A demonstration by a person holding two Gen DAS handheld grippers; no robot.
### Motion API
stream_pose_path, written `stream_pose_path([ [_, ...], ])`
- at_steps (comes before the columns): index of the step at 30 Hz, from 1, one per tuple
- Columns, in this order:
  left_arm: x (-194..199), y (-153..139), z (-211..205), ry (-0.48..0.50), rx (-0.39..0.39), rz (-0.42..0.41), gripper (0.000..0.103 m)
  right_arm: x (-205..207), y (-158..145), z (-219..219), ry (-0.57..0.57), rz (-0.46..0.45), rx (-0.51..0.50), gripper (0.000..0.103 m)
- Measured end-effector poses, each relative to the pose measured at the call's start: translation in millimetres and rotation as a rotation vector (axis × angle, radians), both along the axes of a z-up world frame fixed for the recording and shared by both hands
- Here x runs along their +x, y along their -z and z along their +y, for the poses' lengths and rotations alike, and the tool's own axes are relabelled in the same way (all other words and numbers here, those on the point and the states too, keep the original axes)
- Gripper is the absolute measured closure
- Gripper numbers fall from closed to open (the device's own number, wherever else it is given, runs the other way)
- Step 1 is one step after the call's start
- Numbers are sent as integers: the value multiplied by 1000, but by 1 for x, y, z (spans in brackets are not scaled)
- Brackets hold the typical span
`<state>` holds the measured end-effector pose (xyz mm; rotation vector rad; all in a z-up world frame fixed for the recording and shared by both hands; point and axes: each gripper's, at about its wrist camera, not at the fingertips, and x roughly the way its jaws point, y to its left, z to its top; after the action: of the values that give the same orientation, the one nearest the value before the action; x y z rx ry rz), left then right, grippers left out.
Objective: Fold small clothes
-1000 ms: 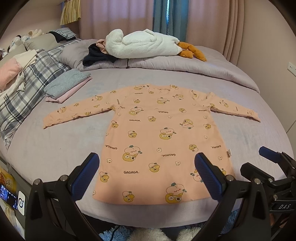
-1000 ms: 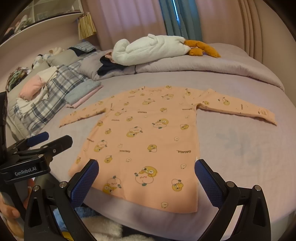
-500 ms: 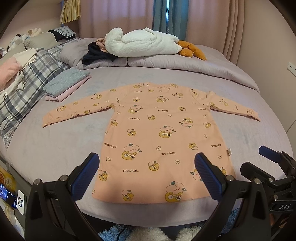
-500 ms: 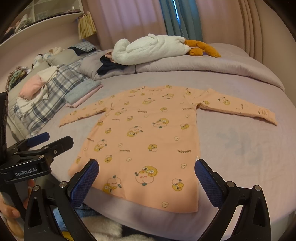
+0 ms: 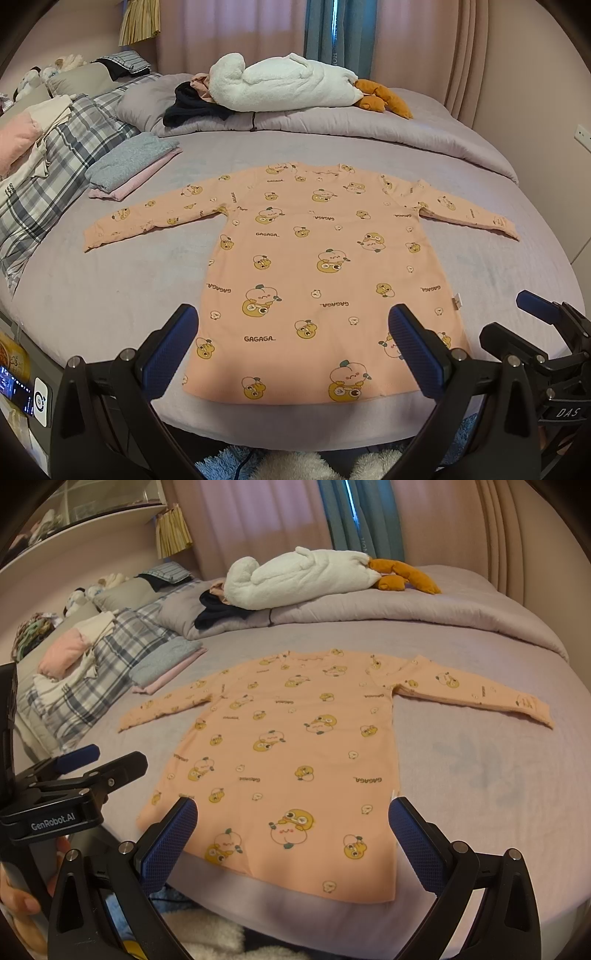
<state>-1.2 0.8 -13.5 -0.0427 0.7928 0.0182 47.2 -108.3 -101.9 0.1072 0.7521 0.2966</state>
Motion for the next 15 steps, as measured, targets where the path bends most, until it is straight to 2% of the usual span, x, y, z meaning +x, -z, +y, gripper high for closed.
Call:
stream_pose_path([
  [15, 2, -2, -3, 7, 5, 6, 0, -3, 5, 2, 2, 0, -9, 1],
])
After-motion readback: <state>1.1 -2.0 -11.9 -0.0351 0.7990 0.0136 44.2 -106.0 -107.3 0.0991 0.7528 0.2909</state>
